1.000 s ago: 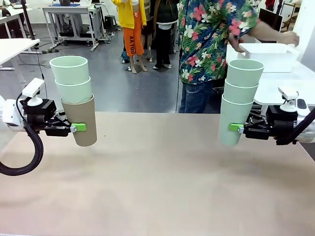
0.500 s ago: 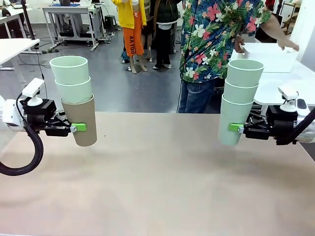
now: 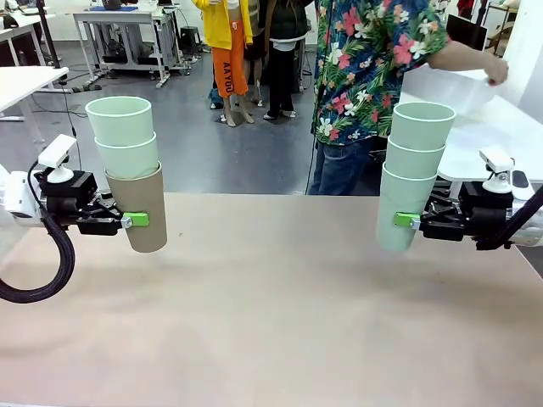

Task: Stack the cups and store them in the basket.
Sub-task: Place the stack of Reusable plastic cups into the Pantry Basket.

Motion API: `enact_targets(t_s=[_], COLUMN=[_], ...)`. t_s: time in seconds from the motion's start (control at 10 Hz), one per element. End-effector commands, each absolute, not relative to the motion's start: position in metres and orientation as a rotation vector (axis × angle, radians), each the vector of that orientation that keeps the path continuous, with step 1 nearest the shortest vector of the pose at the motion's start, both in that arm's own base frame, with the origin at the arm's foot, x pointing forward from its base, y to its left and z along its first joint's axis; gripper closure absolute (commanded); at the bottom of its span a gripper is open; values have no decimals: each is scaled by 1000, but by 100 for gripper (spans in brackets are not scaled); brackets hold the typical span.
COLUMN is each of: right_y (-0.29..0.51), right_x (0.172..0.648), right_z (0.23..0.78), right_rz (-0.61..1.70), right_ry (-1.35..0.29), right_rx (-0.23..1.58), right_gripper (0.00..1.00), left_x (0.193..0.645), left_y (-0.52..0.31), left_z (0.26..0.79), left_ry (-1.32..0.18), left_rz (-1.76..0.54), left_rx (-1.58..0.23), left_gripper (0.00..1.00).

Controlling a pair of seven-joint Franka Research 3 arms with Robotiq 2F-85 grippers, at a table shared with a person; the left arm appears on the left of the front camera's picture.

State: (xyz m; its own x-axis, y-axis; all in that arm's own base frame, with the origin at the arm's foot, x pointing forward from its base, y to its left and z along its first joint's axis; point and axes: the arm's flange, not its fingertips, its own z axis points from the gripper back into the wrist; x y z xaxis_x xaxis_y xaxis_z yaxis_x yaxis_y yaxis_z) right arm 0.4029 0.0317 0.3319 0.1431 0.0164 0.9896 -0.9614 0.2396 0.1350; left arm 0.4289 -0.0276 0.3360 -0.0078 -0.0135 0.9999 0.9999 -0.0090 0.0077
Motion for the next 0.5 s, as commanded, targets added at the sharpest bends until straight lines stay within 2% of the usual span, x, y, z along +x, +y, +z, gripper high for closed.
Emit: enact_targets(t_s=[0.0, 0.4], right_y=[33, 33], right_x=[404, 404], right_z=[335, 335], right_rz=[945, 945], right_ry=[-1198, -1198], right_rx=[1067, 1067], right_gripper=[14, 14], left_x=[428, 428], left_y=[-28, -28], left_z=[342, 342], left_ry=[-1203, -1203], left_rz=[-1229, -1229], left_rx=[-1208, -1208], left_gripper=[15, 15])
